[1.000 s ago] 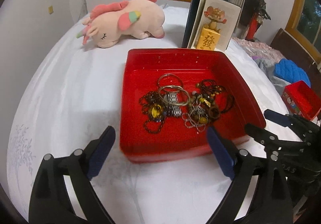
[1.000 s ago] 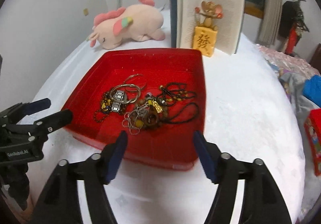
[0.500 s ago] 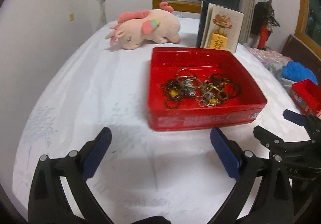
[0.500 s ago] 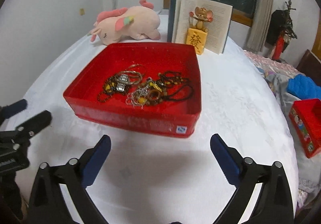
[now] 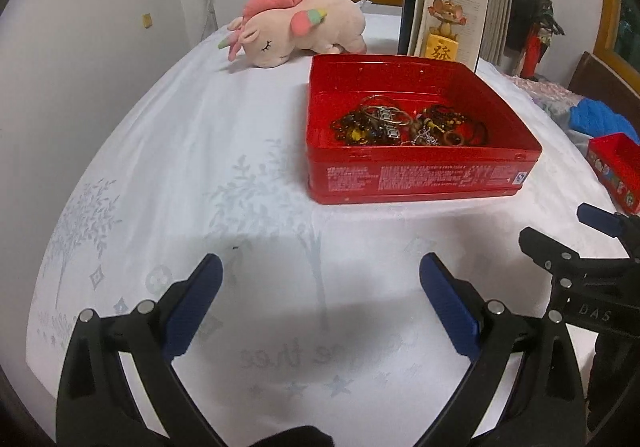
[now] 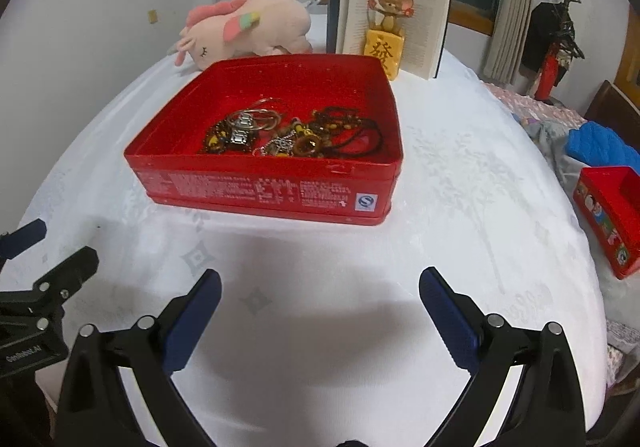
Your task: Organize jewelry
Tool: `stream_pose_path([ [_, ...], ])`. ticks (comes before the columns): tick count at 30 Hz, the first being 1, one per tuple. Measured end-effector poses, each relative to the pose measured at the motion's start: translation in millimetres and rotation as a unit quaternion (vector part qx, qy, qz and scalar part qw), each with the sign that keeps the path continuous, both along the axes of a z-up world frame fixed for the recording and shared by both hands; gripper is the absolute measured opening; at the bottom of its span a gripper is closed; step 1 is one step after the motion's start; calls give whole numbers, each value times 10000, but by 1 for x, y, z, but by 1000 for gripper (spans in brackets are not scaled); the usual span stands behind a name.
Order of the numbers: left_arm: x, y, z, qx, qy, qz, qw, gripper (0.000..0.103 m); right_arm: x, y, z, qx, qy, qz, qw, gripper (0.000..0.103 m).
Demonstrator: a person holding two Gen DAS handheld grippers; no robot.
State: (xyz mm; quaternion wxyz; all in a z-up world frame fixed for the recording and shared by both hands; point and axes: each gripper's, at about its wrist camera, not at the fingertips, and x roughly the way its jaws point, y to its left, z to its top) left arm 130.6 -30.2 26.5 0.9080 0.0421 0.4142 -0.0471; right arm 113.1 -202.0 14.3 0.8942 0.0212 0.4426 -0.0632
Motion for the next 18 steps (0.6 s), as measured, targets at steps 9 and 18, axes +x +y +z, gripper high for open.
stream_pose_path([
  [9,-14,-3,7,66,-119,-31,9999,98,-11,3,0,48,72,-6,10000,99],
  [18,-11,-5,13,79,-148,-44,9998,98,-9,0,8,22,43,-74,10000,99],
])
